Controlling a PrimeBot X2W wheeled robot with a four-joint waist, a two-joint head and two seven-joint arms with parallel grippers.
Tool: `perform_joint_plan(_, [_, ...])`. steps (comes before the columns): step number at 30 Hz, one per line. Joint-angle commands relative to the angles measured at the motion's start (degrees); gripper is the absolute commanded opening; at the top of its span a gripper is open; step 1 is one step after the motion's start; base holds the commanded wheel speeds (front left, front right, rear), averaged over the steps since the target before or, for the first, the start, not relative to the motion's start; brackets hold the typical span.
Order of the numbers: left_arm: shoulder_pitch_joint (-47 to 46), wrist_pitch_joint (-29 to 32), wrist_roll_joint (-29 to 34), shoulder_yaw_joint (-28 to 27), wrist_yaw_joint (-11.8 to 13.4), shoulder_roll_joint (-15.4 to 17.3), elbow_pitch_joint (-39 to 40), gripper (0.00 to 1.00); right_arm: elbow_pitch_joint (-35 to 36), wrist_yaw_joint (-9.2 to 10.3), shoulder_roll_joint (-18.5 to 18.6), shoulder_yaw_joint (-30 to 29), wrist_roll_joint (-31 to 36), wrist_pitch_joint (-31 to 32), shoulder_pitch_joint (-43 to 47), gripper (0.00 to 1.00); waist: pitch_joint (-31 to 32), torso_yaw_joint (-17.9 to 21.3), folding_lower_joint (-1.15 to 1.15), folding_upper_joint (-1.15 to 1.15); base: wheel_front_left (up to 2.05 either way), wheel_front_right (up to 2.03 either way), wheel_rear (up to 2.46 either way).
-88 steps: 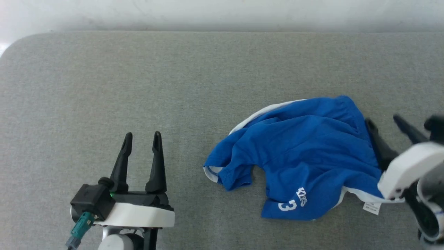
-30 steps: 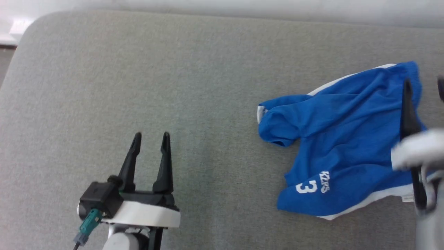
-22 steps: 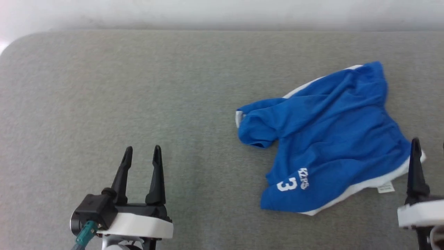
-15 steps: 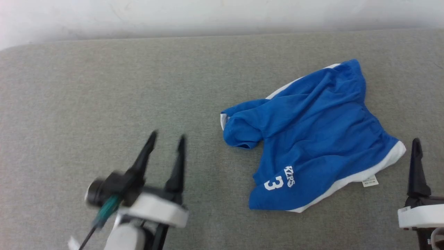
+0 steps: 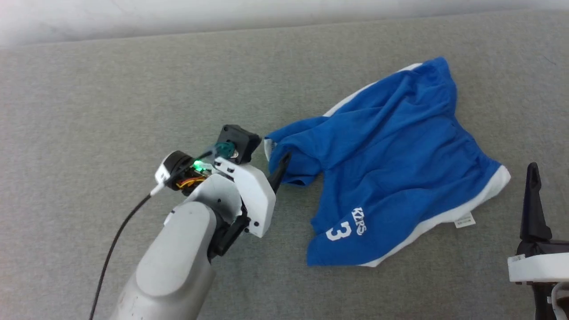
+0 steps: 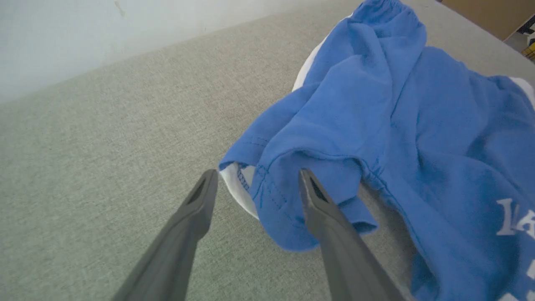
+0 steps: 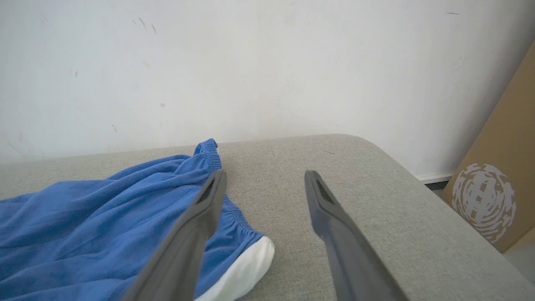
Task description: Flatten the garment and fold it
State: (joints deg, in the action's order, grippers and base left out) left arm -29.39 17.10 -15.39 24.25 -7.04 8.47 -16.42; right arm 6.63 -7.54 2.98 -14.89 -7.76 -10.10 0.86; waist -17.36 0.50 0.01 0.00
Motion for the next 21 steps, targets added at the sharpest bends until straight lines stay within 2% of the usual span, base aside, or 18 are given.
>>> perform_joint_plan(1, [-0.53,0.47,-0.53,0.06,-0.35,0.32,-0.58,1.0,0.34,0.05,-0.1,0.0,-0.43,0.08,-0.59,1.0,-0.83,0.97,-0.01,0.0,0.0,0.0,0.0])
perform_joint_plan(5, [-1.13,6.51,-0.91,0.05,1.09,0.71,-5.09,1.0,0.22,0.05,-0.1,0.22,-1.24,-0.16,-0.66,1.0,-1.53,2.2,-0.01,0.0,0.0,0.0,0.0])
perform_joint_plan(9, [-0.51,6.35,-1.39,0.36,1.6,0.21,-7.09,1.0,-0.18,0.05,-0.1,0.15,-1.95,-0.66,-0.76,1.0,-2.0,2.7,-0.01,0.0,0.0,0.0,0.0])
perform_joint_plan(10, [-0.16,5.59,-2.01,0.1,1.6,-0.19,-7.29,0.16,-0.31,0.05,-0.1,0.09,-2.07,-0.79,-0.77,1.0,-2.08,2.69,-0.01,0.0,0.0,0.0,0.0])
perform_joint_plan(11, [0.12,4.65,-2.38,-0.1,1.65,-0.47,-7.34,0.0,-0.44,0.05,-0.1,0.0,-2.18,-0.91,-0.81,1.0,-2.15,2.62,-0.01,0.0,0.0,0.0,0.0])
perform_joint_plan(16, [1.5,0.97,-5.63,-2.11,1.29,-0.76,-4.36,0.0,-0.56,0.05,-0.1,-0.67,-2.24,-1.14,-1.17,1.0,-2.38,1.55,-0.01,0.0,0.0,0.0,0.0])
perform_joint_plan(19, [1.15,0.53,-6.91,-4.57,1.11,2.18,0.01,0.0,-0.17,0.05,-0.1,-0.73,-2.1,-1.04,-1.43,1.0,-3.05,0.97,-0.01,0.0,0.0,0.0,0.0])
perform_joint_plan(21, [0.0,0.94,-6.54,-6.33,0.97,5.96,3.5,0.0,0.18,0.05,-0.1,-0.58,-2.03,-0.91,-1.7,1.0,-3.79,0.83,-0.01,0.0,0.0,0.0,0.0])
